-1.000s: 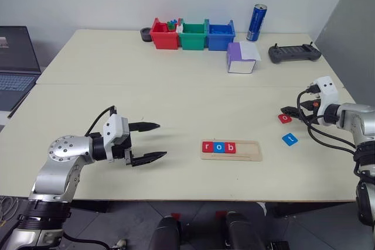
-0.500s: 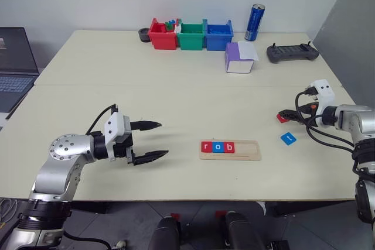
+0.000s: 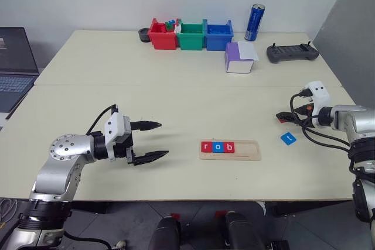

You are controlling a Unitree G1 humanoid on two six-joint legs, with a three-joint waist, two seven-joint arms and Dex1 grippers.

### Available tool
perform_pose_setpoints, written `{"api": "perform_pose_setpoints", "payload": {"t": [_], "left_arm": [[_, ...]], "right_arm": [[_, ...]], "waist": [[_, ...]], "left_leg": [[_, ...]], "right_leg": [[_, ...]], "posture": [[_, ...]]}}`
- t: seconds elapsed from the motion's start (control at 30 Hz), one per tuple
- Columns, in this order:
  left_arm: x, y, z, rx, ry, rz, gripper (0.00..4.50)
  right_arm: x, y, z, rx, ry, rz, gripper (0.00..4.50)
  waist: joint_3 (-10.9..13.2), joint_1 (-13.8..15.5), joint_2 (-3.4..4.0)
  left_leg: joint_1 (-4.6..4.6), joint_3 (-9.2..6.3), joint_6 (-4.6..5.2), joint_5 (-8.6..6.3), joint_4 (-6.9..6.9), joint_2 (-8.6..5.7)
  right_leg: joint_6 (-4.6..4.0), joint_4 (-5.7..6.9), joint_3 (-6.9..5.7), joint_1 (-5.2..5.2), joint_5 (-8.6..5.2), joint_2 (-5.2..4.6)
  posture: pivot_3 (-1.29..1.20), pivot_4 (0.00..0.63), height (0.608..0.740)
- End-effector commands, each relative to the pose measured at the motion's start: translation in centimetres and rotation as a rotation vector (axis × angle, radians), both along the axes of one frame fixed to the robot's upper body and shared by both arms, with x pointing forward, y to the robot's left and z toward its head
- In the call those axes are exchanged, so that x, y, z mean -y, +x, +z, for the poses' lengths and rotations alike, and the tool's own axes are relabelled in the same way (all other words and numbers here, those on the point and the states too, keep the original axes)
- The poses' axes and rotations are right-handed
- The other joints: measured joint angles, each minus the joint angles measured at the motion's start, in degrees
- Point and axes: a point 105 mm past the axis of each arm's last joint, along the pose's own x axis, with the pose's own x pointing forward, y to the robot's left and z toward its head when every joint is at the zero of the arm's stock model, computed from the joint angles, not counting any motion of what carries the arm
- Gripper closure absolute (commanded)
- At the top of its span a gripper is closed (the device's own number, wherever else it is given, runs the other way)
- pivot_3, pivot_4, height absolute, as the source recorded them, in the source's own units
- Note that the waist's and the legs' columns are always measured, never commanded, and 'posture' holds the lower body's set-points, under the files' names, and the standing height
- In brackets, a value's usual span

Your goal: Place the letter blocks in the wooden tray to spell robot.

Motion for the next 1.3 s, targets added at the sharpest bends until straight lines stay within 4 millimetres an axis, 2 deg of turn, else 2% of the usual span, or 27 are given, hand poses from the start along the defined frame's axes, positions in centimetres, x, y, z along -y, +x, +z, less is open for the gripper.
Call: {"api": "perform_pose_setpoints", "payload": {"t": [0.03,0.27,0.37,0.47,0.67,0.77,0.87,1.03,1.1,1.3], "left_arm": [[0.0,0.0,1.1,0.048,0.002,-0.006,0.00],[0.3,0.1,1.4,0.055,-0.002,-0.011,0.00],[0.4,0.0,1.5,0.056,-0.003,-0.012,0.00],[0.5,0.0,1.5,0.056,-0.005,-0.011,0.00],[0.5,0.0,1.5,0.052,-0.003,-0.010,0.00],[0.6,0.1,1.4,0.048,-0.003,-0.014,0.00],[0.6,0.1,1.3,0.045,-0.001,-0.018,0.00],[0.5,0.2,1.1,0.035,0.000,-0.028,0.00],[0.6,0.2,0.9,0.031,0.001,-0.033,0.00],[1.3,0.6,0.4,0.019,-0.008,-0.069,0.00]], "right_arm": [[-0.4,0.3,0.7,0.021,-0.013,0.016,0.02],[-0.7,0.5,-2.2,-0.045,-0.072,-0.004,0.02],[-0.9,0.4,-2.6,-0.053,-0.099,0.002,0.02],[-0.9,0.3,-2.6,-0.053,-0.103,0.009,0.89],[-0.3,0.2,-2.1,-0.041,-0.097,-0.010,2.98],[-0.7,0.2,-0.8,-0.014,-0.092,0.001,3.05],[-1.3,-0.3,1.4,0.042,-0.085,0.027,3.05],[-2.6,-3.0,4.3,0.086,-0.160,0.075,3.05],[-3.4,-4.3,4.4,0.073,-0.157,0.086,3.05],[-5.1,-9.0,2.9,0.008,-0.129,0.039,3.05]], "waist": [[0.00,0.00,0.00],[-0.04,-0.07,-0.04],[-0.06,-0.08,-0.08],[-0.06,-0.05,-0.09],[-0.06,-0.10,-0.08],[-0.06,-0.05,-0.08],[-0.03,-0.02,-0.04],[0.02,0.09,0.05],[0.01,0.12,0.04],[0.00,0.26,0.02]], "left_leg": [[0.00,0.00,0.00,0.00,0.00,0.00],[0.02,0.00,0.00,0.00,0.01,0.00],[0.06,0.00,0.00,0.00,0.03,0.00],[0.08,-0.01,0.00,0.00,0.04,0.00],[0.09,-0.02,0.00,0.00,0.01,0.01],[0.07,-0.02,0.00,0.00,0.01,0.01],[0.03,-0.02,0.00,0.00,0.00,0.01],[-0.05,-0.03,0.00,0.00,-0.01,0.00],[-0.04,-0.06,0.00,0.00,-0.02,0.00],[-0.07,-0.07,0.00,0.00,0.01,0.00]], "right_leg": [[0.00,0.00,0.00,0.00,0.00,0.00],[0.00,0.01,0.00,0.01,0.00,0.00],[0.04,0.00,0.00,0.06,0.02,0.00],[0.05,0.01,0.00,0.08,0.04,0.00],[0.03,0.02,0.00,0.08,0.04,0.02],[0.02,0.00,-0.01,0.08,0.04,0.01],[0.02,0.01,-0.01,0.03,0.04,0.01],[0.01,0.00,-0.01,-0.06,0.03,0.00],[-0.02,0.00,-0.04,-0.05,0.00,0.01],[-0.01,-0.01,-0.04,-0.03,0.00,0.00]], "posture": [[0.00,0.150,0.740],[0.00,0.150,0.740],[0.00,0.150,0.740],[0.00,0.150,0.740],[0.00,0.150,0.740],[0.00,0.150,0.740],[0.00,0.150,0.740],[0.00,0.150,0.740],[0.00,0.150,0.740],[0.00,0.150,0.740]]}}
